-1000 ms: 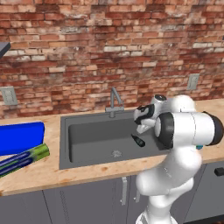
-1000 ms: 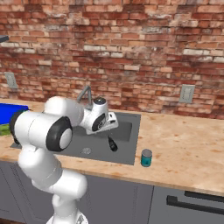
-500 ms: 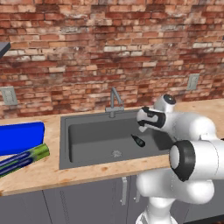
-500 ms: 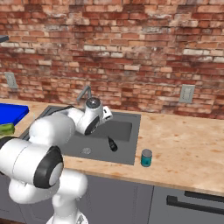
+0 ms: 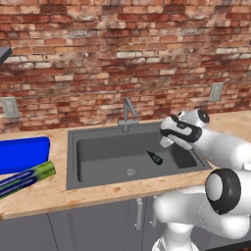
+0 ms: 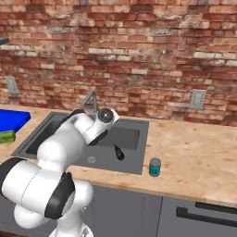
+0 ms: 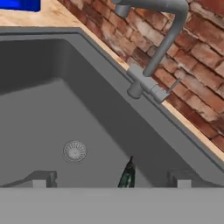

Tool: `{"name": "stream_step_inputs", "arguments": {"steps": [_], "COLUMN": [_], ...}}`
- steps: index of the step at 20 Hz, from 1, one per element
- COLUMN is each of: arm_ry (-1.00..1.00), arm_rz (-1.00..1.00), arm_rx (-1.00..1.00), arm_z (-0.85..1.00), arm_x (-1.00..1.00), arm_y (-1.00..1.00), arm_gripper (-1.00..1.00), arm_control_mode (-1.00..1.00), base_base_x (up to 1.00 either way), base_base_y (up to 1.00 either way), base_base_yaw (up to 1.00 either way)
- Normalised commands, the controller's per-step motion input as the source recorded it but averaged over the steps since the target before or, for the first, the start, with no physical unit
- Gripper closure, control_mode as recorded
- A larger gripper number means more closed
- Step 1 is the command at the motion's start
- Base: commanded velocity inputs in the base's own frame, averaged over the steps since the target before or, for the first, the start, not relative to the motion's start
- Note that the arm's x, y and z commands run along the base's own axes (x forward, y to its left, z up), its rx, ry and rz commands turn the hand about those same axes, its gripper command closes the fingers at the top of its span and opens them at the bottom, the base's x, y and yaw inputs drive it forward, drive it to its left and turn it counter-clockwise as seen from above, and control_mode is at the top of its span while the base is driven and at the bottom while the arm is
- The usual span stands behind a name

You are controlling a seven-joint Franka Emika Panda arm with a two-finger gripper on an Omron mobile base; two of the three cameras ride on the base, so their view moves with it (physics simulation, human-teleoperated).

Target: Pick up all produce items and place them in the sink. Turn on the sink faucet to wash them. Then turn the sink off and put them in the tray.

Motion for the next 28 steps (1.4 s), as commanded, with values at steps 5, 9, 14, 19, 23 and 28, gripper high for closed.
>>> {"name": "stream_step_inputs", "arguments": {"steps": [5, 9, 14, 19, 23, 28], "arm_ry": [-0.11, -0.11, -0.09, -0.09, -0.10, -0.08], "arm_rz": [0.06, 0.00, 0.00, 0.00, 0.03, 0.05], "arm_rx": [0.07, 0.10, 0.10, 0.10, 0.10, 0.09], "arm_z": [0.00, 0.01, 0.02, 0.00, 0.00, 0.00], "arm_x": [0.02, 0.20, 0.35, 0.30, 0.25, 0.27], "arm_y": [0.00, 0.06, 0.18, 0.13, 0.07, 0.04], "arm_gripper": [-1.00, -1.00, -1.00, -1.00, -1.00, -1.00], "arm_control_mode": [-1.00, -1.00, -1.00, -1.00, -1.00, -1.00], "base_base_x": [0.00, 0.00, 0.00, 0.00, 0.00, 0.00], "base_base_y": [0.00, 0.00, 0.00, 0.00, 0.00, 0.00], "base_base_yaw": [0.00, 0.00, 0.00, 0.00, 0.00, 0.00]}}
